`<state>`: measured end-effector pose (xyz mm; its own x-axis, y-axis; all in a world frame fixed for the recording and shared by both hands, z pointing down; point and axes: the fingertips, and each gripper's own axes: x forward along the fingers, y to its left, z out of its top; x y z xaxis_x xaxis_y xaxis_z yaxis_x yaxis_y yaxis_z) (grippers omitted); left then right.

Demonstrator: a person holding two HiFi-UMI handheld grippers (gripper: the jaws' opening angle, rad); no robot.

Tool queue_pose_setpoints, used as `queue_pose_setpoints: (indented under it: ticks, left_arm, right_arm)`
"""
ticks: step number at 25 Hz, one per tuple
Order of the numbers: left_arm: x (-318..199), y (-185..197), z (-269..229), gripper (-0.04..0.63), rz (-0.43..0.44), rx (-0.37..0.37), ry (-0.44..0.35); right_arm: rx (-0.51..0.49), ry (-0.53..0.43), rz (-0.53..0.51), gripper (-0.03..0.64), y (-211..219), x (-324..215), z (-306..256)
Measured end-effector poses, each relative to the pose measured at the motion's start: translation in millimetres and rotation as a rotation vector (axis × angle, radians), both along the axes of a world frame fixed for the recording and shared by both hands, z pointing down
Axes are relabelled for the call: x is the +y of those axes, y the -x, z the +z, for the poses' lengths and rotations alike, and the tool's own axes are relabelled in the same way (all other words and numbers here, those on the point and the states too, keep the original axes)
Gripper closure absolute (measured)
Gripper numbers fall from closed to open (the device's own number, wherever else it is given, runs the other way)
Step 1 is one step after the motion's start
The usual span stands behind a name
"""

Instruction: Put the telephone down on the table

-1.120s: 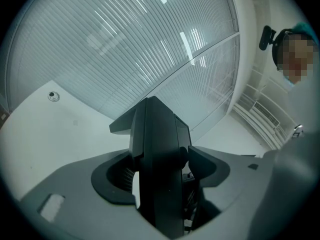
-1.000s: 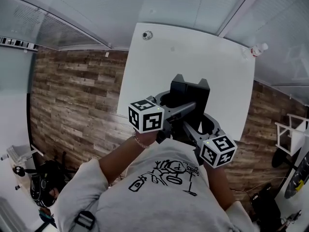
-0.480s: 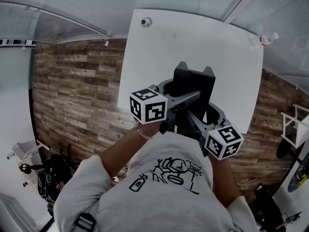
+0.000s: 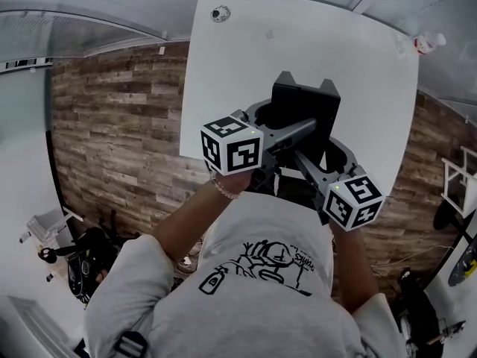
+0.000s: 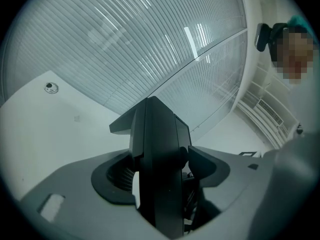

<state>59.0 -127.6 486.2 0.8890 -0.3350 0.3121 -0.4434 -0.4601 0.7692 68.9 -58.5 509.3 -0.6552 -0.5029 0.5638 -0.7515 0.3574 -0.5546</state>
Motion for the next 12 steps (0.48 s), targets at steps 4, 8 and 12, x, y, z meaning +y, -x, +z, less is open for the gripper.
queue_pose_setpoints:
  ticks: [4,8,12]
  left_arm:
    - [-8,-6,14,0.272,0.010,-0.004,0.000]
    - [-17,-9,27,0.272,0.013,-0.005,0.000]
    - [-22,-11,42,0.271,0.016,-0.010,0.004]
  right_arm:
    - [0.002,0.011,0.006,0.344,-5,-8,14]
    - [0.004,0.022,0.011,0.344,-8,-16,28]
    - [0.002,0.030,0.014,0.344,-10,-21,42]
